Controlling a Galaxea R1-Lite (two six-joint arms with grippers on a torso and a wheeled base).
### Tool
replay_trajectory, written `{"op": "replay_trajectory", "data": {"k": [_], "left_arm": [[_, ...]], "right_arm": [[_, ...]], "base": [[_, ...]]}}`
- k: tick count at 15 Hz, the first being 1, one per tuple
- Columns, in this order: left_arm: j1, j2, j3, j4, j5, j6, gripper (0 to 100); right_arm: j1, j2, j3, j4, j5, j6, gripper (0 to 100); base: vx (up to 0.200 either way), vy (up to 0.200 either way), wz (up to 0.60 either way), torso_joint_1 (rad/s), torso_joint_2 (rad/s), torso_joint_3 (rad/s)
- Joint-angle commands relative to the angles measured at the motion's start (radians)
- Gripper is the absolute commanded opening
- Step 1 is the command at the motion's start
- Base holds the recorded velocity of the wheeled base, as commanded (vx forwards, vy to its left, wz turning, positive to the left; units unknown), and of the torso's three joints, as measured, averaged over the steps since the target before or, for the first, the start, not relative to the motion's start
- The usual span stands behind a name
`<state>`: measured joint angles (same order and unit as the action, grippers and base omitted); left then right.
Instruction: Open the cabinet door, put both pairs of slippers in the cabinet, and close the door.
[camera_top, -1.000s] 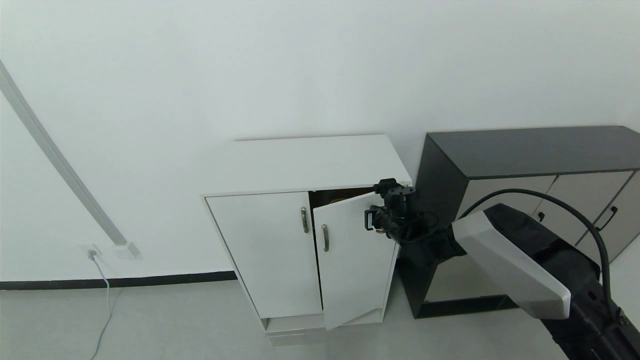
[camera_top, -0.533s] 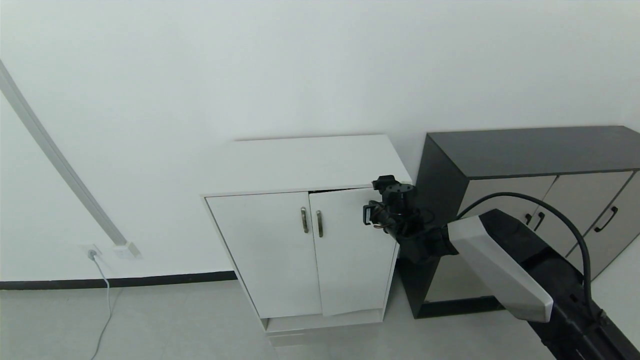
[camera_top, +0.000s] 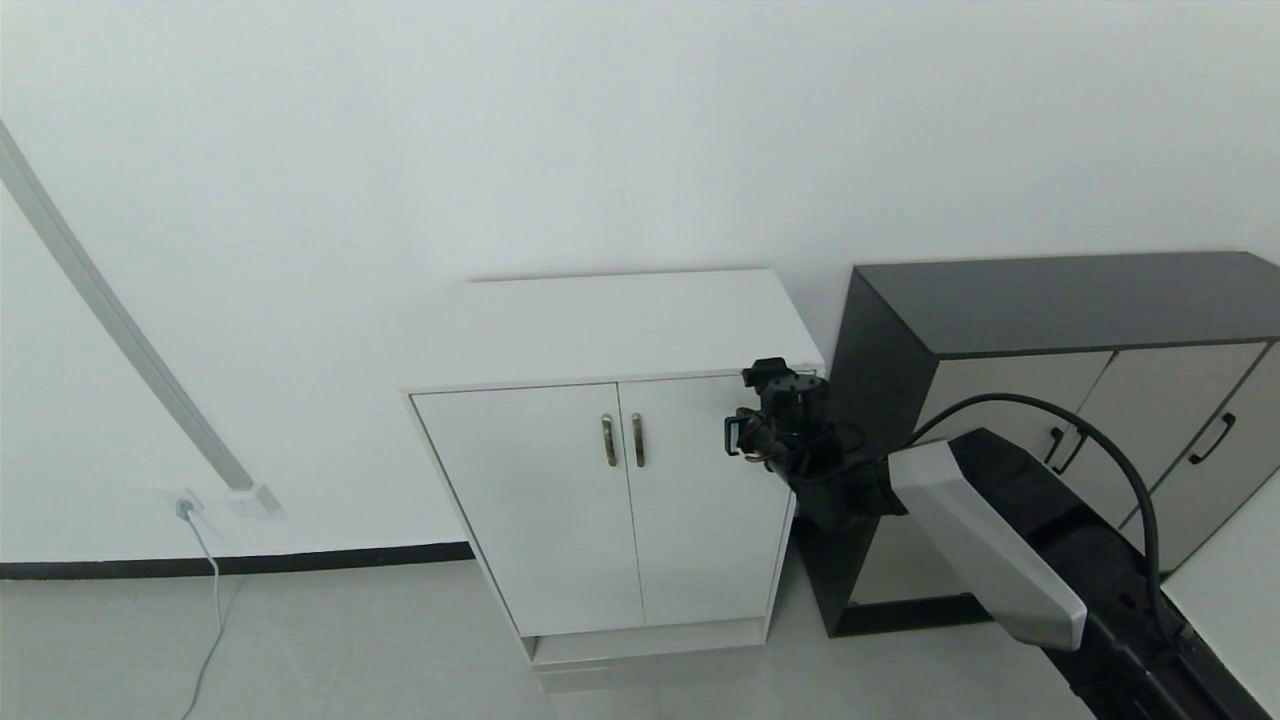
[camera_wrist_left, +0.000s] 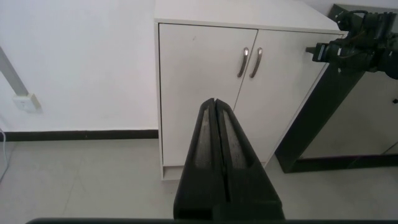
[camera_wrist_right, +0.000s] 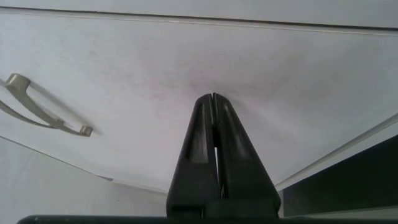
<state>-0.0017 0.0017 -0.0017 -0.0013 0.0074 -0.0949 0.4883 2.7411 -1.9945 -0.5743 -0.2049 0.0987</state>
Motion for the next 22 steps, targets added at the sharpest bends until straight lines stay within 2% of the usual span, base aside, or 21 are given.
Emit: {"op": "replay_trajectory", "data": {"k": [1, 16, 18, 19, 20, 22], "left_arm": [[0.0, 0.0, 0.0, 0.0, 0.0, 0.0, 0], [0.0, 0.0, 0.0, 0.0, 0.0, 0.0, 0], [0.0, 0.0, 0.0, 0.0, 0.0, 0.0, 0], [0.0, 0.0, 0.0, 0.0, 0.0, 0.0, 0], [0.0, 0.0, 0.0, 0.0, 0.0, 0.0, 0], [0.0, 0.0, 0.0, 0.0, 0.0, 0.0, 0]], "right_arm": [[0.0, 0.019, -0.006, 0.001, 0.001, -0.001, 0], [0.0, -0.029, 0.002, 0.001, -0.008, 0.003, 0], [0.004, -0.078, 0.089, -0.041, -0.007, 0.001, 0], [0.012, -0.127, 0.194, -0.116, -0.008, -0.004, 0], [0.015, -0.146, 0.237, -0.147, -0.008, -0.005, 0], [0.032, -0.251, 0.445, -0.269, -0.007, -0.007, 0]], "base": [[0.0, 0.0, 0.0, 0.0, 0.0, 0.0], [0.0, 0.0, 0.0, 0.0, 0.0, 0.0], [0.0, 0.0, 0.0, 0.0, 0.0, 0.0], [0.0, 0.0, 0.0, 0.0, 0.0, 0.0], [0.0, 0.0, 0.0, 0.0, 0.0, 0.0], [0.0, 0.0, 0.0, 0.0, 0.0, 0.0]]}}
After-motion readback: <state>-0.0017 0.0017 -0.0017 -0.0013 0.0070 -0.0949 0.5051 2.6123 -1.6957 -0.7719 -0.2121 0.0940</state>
